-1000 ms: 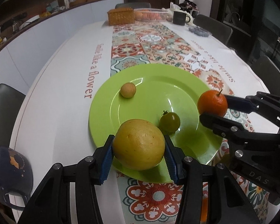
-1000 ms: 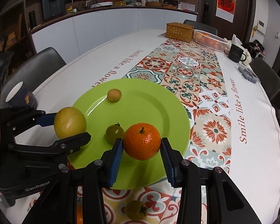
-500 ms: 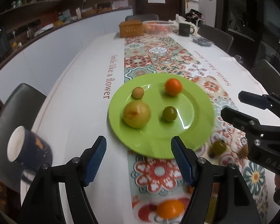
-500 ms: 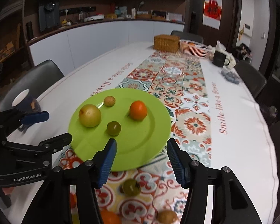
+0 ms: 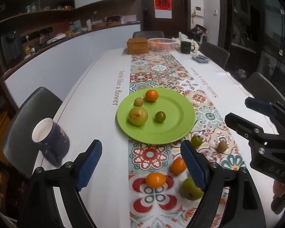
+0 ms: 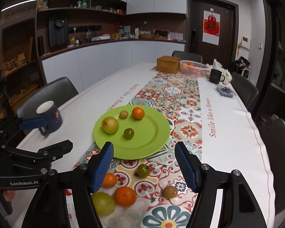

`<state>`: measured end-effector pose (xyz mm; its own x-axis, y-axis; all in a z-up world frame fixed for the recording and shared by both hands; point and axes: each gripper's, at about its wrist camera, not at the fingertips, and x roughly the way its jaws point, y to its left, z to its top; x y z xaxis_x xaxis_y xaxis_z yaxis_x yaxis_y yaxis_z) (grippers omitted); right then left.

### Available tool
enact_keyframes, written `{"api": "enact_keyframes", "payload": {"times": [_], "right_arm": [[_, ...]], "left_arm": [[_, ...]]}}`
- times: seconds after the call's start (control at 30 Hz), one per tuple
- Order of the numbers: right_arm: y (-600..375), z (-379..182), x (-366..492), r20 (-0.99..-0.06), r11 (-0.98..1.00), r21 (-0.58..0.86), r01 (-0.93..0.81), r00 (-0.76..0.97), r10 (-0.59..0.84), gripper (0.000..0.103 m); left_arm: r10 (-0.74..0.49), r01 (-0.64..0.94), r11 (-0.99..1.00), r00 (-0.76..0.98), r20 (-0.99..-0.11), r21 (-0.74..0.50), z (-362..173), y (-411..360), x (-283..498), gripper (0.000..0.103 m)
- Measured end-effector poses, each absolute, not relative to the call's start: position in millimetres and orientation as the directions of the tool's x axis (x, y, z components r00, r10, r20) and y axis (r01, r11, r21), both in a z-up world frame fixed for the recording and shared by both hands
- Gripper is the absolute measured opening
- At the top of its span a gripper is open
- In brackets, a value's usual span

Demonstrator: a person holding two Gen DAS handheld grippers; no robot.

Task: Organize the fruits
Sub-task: 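Withdraw both tools and reach toward the green apple and another kiwi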

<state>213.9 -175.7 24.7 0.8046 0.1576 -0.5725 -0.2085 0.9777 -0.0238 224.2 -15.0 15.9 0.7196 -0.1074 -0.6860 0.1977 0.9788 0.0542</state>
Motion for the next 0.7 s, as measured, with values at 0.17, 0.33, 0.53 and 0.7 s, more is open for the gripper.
{"api": "enact_keyframes", "payload": {"times": [0.17, 0.33, 0.53, 0.7], "right_arm": [[-184, 38, 193, -0.548, 0.978, -0.022, -0.206, 0.821, 0.160, 0.069], [-195, 42, 176, -0.535, 0.979, -0.017, -0.205, 0.829, 0.164, 0.072], [-213, 36, 158, -0.544, 0.980, -0.014, -0.201, 0.823, 0.161, 0.072], [-224, 22, 150, -0.572, 0.981, -0.008, -0.196, 0.806, 0.156, 0.072]], "left_arm": [[-0.100, 0.161, 0.987, 0.731, -0.675, 0.028, 27, -20, 204, 0.089], [-0.124, 0.164, 0.986, 0.727, -0.675, -0.005, 30, -30, 182, 0.089], [-0.141, 0.164, 0.986, 0.708, -0.692, -0.033, 22, -45, 164, 0.089], [-0.132, 0.162, 0.986, 0.689, -0.713, -0.026, 6, -56, 153, 0.089]]}}
